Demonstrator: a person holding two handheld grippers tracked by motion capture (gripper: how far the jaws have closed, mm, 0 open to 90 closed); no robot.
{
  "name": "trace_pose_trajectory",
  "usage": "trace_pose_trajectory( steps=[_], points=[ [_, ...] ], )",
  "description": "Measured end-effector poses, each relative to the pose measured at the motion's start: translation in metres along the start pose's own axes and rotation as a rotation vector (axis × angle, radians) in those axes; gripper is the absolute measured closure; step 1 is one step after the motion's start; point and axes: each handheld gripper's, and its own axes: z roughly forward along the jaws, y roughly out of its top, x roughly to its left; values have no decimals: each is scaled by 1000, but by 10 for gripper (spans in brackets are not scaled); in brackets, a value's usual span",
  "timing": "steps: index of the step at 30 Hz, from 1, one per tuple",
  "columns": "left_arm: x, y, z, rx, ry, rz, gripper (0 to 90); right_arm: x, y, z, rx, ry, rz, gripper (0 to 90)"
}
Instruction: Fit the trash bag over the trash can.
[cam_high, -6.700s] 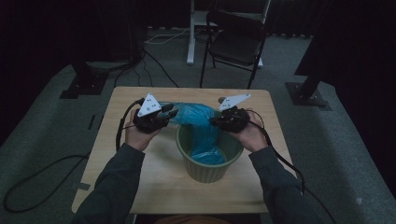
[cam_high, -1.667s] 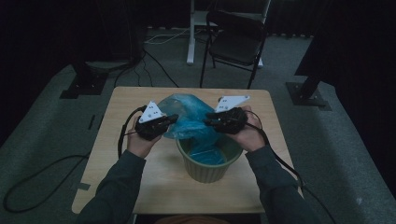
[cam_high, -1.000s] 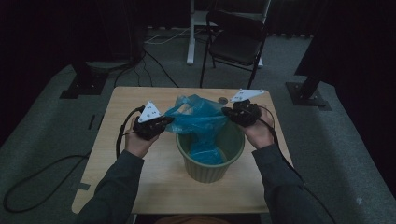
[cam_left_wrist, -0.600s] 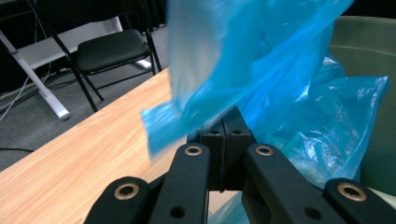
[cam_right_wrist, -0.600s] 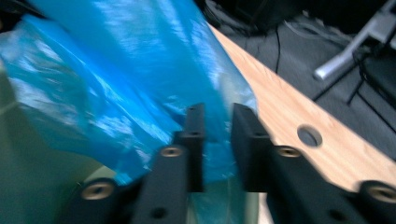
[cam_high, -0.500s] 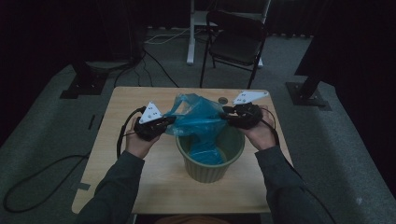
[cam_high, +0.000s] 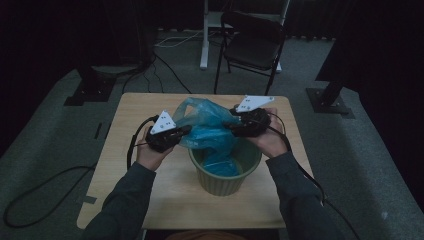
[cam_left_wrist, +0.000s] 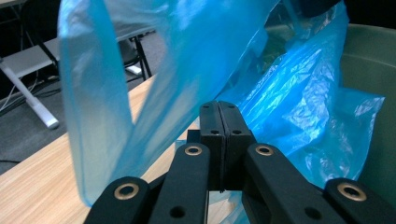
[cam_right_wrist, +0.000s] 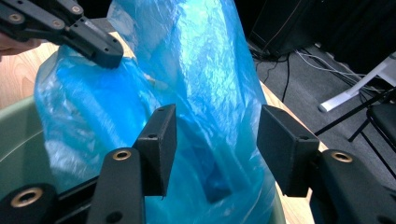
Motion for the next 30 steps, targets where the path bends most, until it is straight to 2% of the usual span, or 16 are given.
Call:
trace_pose_trajectory(
  steps=[2, 3, 7, 8, 10, 16, 20, 25, 30],
  points=[
    [-1, 0, 0, -3, -5, 3, 897, 0, 2, 2, 3, -1, -2, 477],
    [-3, 1, -1, -9, -20, 16, 897, 0, 3, 3, 7, 2, -6, 482],
    [-8, 1, -2, -14, -38, 33, 897, 1, 7, 14, 71, 13, -36, 722],
    [-8, 1, -2, -14, -38, 33, 897, 1, 7, 14, 71, 13, -36, 722],
    [-11, 0, -4, -12, -51, 46, 897, -1, 8, 18, 104, -7, -24, 843],
    [-13, -7, -13, -12, -63, 43, 897, -12, 3, 13, 124, -82, 69, 885],
    [-15, -11, -20, -14, -73, 33, 898, -17, 1, 6, 137, -126, 101, 887],
    [-17, -15, -26, -10, -78, 29, 897, -24, -9, 3, 146, -133, 157, 892],
    [-17, -17, -29, -3, -78, 31, 897, -28, -16, 2, 152, -129, 189, 892]
  ],
)
